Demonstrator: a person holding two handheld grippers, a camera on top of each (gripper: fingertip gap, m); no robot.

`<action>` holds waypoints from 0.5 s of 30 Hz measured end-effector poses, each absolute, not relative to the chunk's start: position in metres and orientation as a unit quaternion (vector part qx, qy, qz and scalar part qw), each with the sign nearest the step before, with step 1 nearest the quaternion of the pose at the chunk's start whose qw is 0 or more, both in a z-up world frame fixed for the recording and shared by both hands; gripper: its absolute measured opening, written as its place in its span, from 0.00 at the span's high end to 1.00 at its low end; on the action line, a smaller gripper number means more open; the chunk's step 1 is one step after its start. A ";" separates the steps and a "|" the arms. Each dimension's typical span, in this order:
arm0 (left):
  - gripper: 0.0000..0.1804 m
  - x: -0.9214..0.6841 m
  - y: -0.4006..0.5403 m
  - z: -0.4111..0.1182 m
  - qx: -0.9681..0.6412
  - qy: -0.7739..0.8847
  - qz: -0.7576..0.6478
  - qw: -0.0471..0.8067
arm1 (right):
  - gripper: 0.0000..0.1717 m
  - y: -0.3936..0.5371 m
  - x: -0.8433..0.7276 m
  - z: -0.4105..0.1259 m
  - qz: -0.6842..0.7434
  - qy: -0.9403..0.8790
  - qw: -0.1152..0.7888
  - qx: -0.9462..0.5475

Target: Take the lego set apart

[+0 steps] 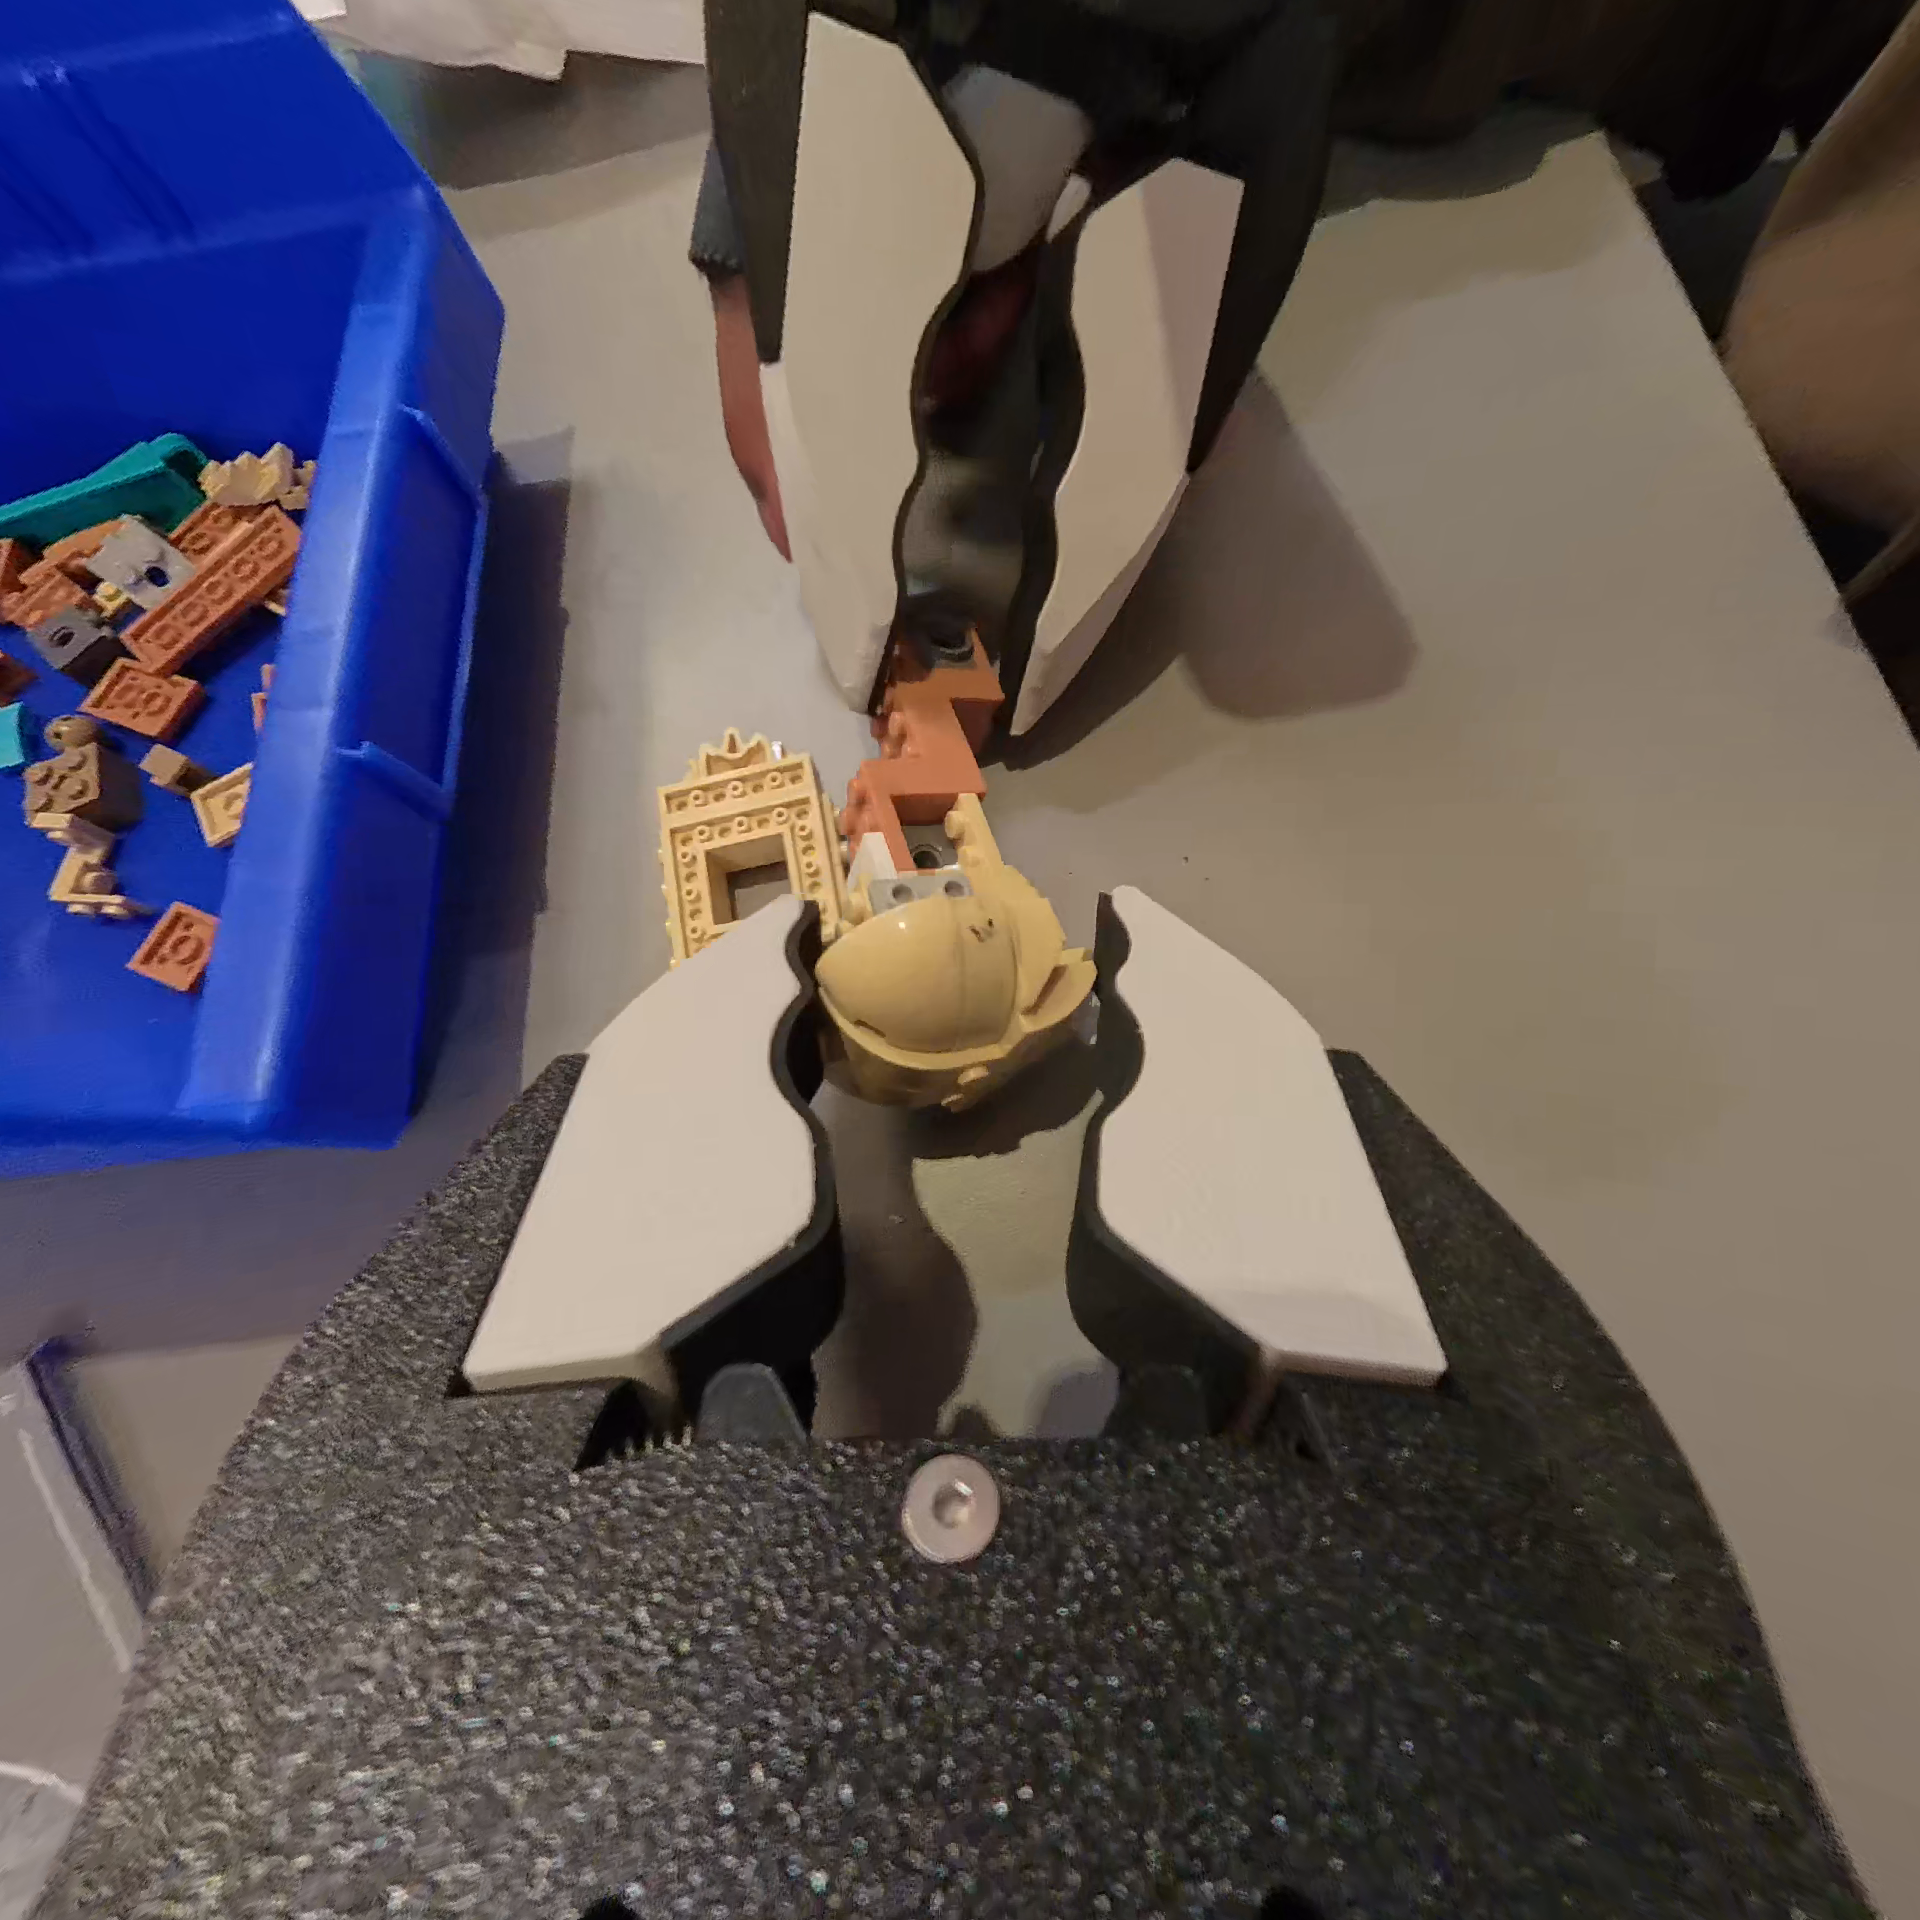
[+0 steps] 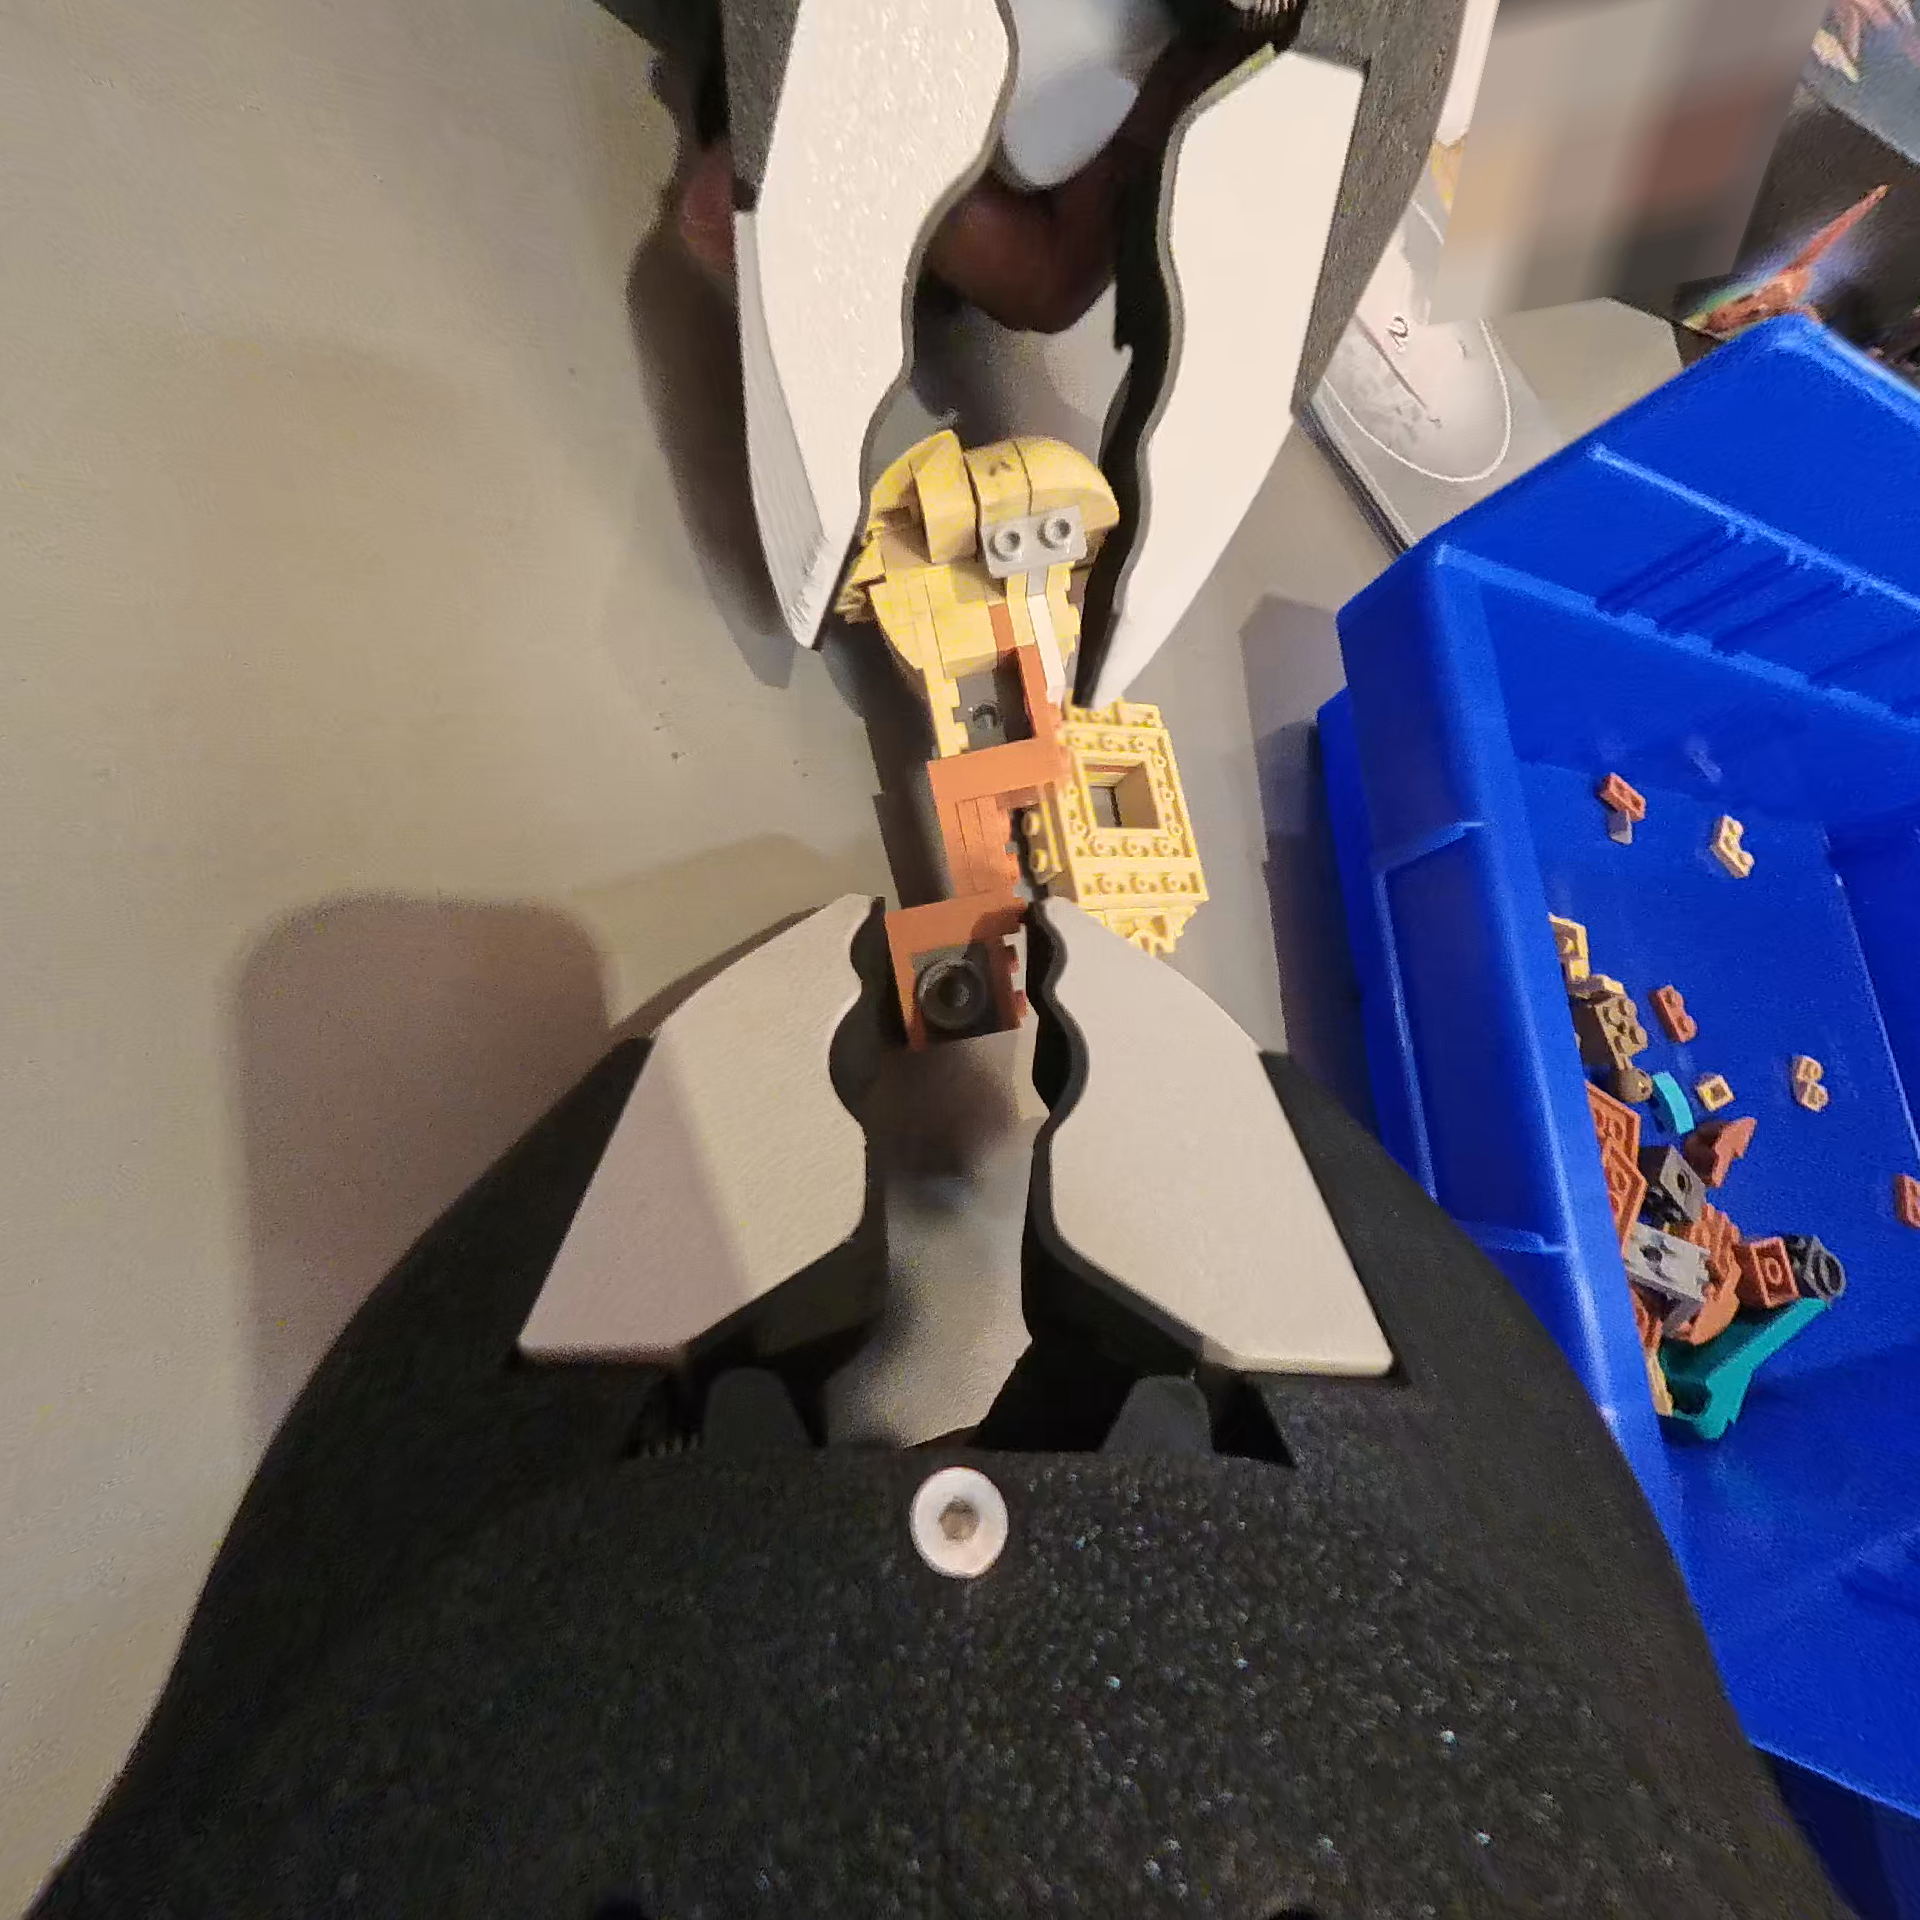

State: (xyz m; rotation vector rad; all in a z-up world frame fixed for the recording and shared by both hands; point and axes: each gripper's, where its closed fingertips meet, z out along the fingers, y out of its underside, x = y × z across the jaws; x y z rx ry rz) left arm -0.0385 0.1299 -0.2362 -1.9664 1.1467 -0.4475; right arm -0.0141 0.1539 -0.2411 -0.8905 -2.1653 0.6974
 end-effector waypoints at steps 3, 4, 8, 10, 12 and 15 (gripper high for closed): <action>0.72 -0.041 0.134 -0.224 -0.779 0.444 -0.150 0.416 | 0.85 0.156 -0.017 -0.242 0.259 -0.826 0.337 -0.370; 0.72 -0.041 0.135 -0.217 -0.778 0.440 -0.145 0.424 | 0.85 0.157 -0.019 -0.243 0.255 -0.823 0.337 -0.379; 0.72 -0.044 0.139 -0.205 -0.786 0.437 -0.084 0.429 | 0.85 0.154 -0.023 -0.243 0.248 -0.815 0.333 -0.404; 0.73 -0.044 0.139 -0.213 -0.797 0.442 -0.052 0.408 | 0.85 0.149 -0.026 -0.242 0.254 -0.808 0.327 -0.419; 0.73 -0.043 0.138 -0.224 -0.803 0.454 -0.026 0.385 | 0.85 0.142 -0.028 -0.240 0.265 -0.802 0.324 -0.426; 0.77 -0.048 0.139 -0.234 -0.808 0.465 0.010 0.361 | 0.85 0.135 -0.031 -0.237 0.279 -0.795 0.322 -0.431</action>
